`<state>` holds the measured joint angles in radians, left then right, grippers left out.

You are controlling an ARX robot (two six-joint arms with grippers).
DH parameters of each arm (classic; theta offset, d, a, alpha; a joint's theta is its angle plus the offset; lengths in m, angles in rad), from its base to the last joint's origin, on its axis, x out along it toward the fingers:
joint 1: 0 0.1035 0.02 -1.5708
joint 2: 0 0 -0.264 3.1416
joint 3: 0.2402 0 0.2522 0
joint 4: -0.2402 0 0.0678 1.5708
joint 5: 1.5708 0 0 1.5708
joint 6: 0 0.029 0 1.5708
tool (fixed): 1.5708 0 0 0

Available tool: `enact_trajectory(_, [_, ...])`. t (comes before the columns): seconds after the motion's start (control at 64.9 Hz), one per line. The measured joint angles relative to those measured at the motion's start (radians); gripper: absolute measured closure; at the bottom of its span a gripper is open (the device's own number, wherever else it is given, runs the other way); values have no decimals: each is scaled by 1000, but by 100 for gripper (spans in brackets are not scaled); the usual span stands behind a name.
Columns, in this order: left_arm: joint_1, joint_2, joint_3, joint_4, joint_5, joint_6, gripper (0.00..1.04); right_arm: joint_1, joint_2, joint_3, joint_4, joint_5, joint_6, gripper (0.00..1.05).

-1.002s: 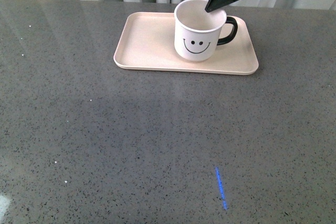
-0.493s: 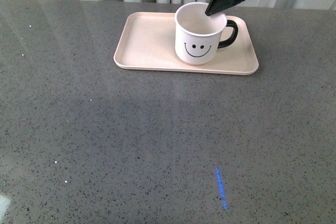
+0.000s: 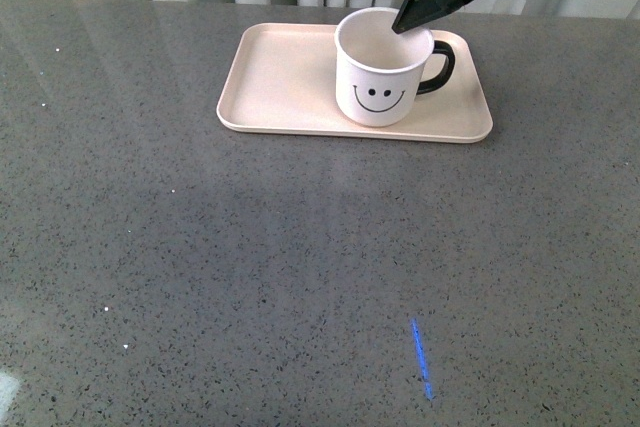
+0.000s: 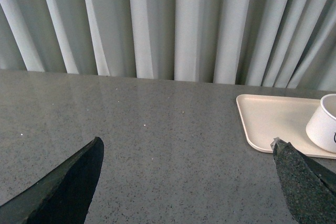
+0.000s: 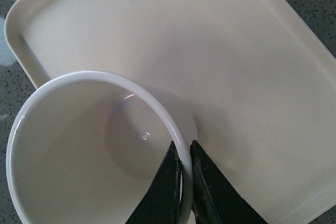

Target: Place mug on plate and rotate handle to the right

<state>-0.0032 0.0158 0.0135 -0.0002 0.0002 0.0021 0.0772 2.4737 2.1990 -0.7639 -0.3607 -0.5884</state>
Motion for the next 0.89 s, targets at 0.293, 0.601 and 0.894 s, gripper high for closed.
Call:
enact_trajectory(0.293, [0, 0, 0, 0, 0, 0, 9, 0, 0, -4, 5, 4, -5, 103])
enact_trajectory(0.601, [0, 0, 0, 0, 0, 0, 9, -5, 0, -6, 13, 14, -15, 56])
enact_trajectory(0.894, [0, 0, 0, 0, 0, 0, 9, -10, 0, -3, 45, 18, -35, 11])
